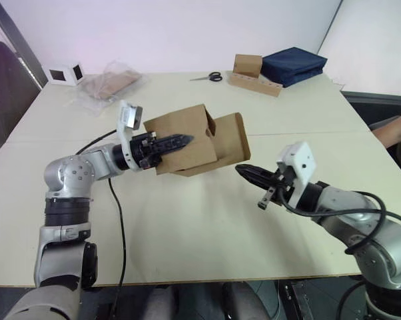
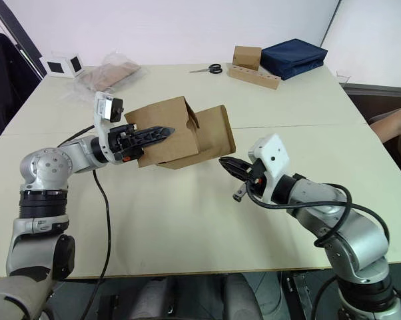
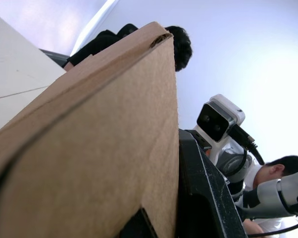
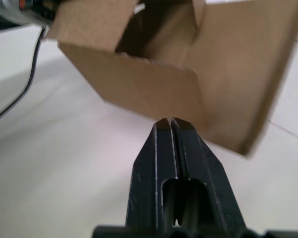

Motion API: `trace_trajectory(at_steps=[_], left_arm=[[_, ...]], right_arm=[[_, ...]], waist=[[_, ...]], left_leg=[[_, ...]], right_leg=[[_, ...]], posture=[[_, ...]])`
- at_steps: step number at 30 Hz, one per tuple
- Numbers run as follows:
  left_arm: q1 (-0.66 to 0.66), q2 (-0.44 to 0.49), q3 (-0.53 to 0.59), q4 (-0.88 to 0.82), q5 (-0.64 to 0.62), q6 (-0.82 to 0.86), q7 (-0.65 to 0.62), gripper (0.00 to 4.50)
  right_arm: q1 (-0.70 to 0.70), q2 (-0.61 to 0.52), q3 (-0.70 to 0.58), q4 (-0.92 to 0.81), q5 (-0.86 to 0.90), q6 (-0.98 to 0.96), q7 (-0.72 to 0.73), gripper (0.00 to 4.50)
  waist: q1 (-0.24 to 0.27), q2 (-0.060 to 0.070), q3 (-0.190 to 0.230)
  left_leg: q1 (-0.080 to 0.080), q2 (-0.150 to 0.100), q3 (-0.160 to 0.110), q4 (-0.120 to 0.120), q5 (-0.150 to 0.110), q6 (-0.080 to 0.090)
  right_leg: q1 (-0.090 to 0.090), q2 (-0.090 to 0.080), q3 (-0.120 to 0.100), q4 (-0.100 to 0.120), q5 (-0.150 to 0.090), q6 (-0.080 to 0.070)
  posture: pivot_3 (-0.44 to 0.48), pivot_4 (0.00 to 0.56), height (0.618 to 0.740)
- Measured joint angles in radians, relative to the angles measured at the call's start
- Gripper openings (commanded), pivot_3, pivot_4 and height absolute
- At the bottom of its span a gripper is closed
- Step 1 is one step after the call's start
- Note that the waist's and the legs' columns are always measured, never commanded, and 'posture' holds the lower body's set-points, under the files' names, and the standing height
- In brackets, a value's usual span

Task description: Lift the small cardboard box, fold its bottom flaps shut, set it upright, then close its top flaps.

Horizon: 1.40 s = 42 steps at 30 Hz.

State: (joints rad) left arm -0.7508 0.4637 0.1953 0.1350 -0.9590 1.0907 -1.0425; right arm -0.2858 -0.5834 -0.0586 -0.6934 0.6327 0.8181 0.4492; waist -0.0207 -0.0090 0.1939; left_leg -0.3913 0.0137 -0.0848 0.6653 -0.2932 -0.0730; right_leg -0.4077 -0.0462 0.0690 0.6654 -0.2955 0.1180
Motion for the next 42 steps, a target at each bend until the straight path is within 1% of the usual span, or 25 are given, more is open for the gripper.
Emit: trace_trajectory(at_steps=[4, 11, 18, 27, 29, 31, 35, 39, 40, 42], left_arm=[[0.001, -0.01, 0.0, -0.025, -0.02, 0.014, 0.012, 0.03], [0.005, -0.019, 0.0, -0.026, -0.034, 0.02, 0.026, 0.03], [0.005, -0.028, -0.001, -0.026, -0.035, 0.031, 0.041, 0.03], [0.005, -0.028, -0.001, -0.026, -0.045, 0.04, 0.043, 0.03], [0.005, -0.022, 0.003, -0.026, -0.051, 0.04, 0.043, 0.03], [0.008, -0.006, 0.01, -0.029, -0.057, 0.041, 0.041, 0.03], [0.02, 0.023, 0.014, -0.033, -0.065, 0.053, 0.017, 0.03], [0.031, 0.038, 0.011, -0.033, -0.071, 0.061, -0.008, 0.03], [0.031, 0.042, 0.011, -0.034, -0.075, 0.061, -0.016, 0.03], [0.031, 0.046, 0.011, -0.034, -0.076, 0.062, -0.024, 0.03]], right_arm=[[-0.059, 0.053, 0.054, 0.037, -0.028, -0.021, -0.016, 0.0], [-0.105, 0.089, 0.108, 0.062, -0.039, -0.024, -0.003, 0.0], [-0.117, 0.071, 0.129, 0.071, -0.042, -0.025, 0.051, 0.0], [-0.117, 0.044, 0.112, 0.071, -0.038, -0.027, 0.089, 0.0], [-0.118, 0.018, 0.075, 0.071, -0.02, -0.02, 0.101, 0.0], [-0.119, -0.007, 0.008, 0.071, 0.019, -0.005, 0.11, 0.0], [-0.12, -0.075, -0.149, 0.078, 0.163, 0.06, 0.138, 0.0], [-0.121, -0.108, -0.3, 0.16, 0.338, 0.129, 0.139, 0.0], [-0.121, -0.116, -0.332, 0.194, 0.365, 0.138, 0.136, 0.0], [-0.118, -0.124, -0.358, 0.244, 0.386, 0.144, 0.137, 0.0]], waist=[[0.0, 0.0, 0.0], [0.0, 0.0, 0.0], [0.0, 0.0, 0.0], [0.0, 0.0, 0.0], [0.001, 0.0, 0.0], [0.001, 0.0, 0.0], [0.001, 0.0, 0.0], [0.001, 0.0, 0.0], [0.002, 0.0, 0.0], [0.001, 0.0, 0.0]], left_leg=[[0.0, 0.0, 0.0, 0.0, 0.0, 0.0], [0.0, 0.0, 0.0, 0.0, 0.0, 0.0], [0.0, 0.0, 0.0, 0.0, 0.0, 0.0], [0.0, 0.0, 0.0, 0.0, 0.0, 0.0], [0.0, 0.0, 0.0, 0.0, 0.0, 0.0], [0.0, 0.0, 0.0, 0.0, 0.0, 0.0], [0.0, 0.0, 0.0, 0.0, 0.0, 0.0], [0.0, 0.0, 0.0, 0.0, 0.0, 0.0], [0.0, 0.0, 0.0, 0.0, 0.0, 0.0], [0.0, 0.0, 0.0, 0.0, 0.0, 0.0]], right_leg=[[0.0, 0.0, 0.0, 0.0, 0.0, 0.0], [0.0, 0.0, 0.0, 0.0, 0.0, 0.0], [0.0, 0.0, 0.0, 0.0, 0.0, 0.0], [0.0, 0.0, 0.0, 0.0, 0.0, 0.0], [0.0, 0.0, 0.0, 0.0, 0.0, 0.0], [0.0, 0.0, 0.0, 0.0, 0.0, 0.0], [0.0, 0.0, 0.0, 0.0, 0.0, 0.0], [0.001, 0.0, 0.0, 0.0, 0.0, 0.0], [0.001, 0.0, 0.0, 0.0, 0.0, 0.0], [0.001, 0.0, 0.0, 0.0, 0.0, 0.0]], posture=[[0.0, 0.15, 0.74], [0.0, 0.15, 0.74], [0.0, 0.15, 0.74], [0.0, 0.15, 0.74], [0.0, 0.15, 0.74], [0.0, 0.15, 0.74], [0.0, 0.15, 0.74], [0.0, 0.15, 0.74], [0.0, 0.15, 0.74], [0.0, 0.15, 0.74]])
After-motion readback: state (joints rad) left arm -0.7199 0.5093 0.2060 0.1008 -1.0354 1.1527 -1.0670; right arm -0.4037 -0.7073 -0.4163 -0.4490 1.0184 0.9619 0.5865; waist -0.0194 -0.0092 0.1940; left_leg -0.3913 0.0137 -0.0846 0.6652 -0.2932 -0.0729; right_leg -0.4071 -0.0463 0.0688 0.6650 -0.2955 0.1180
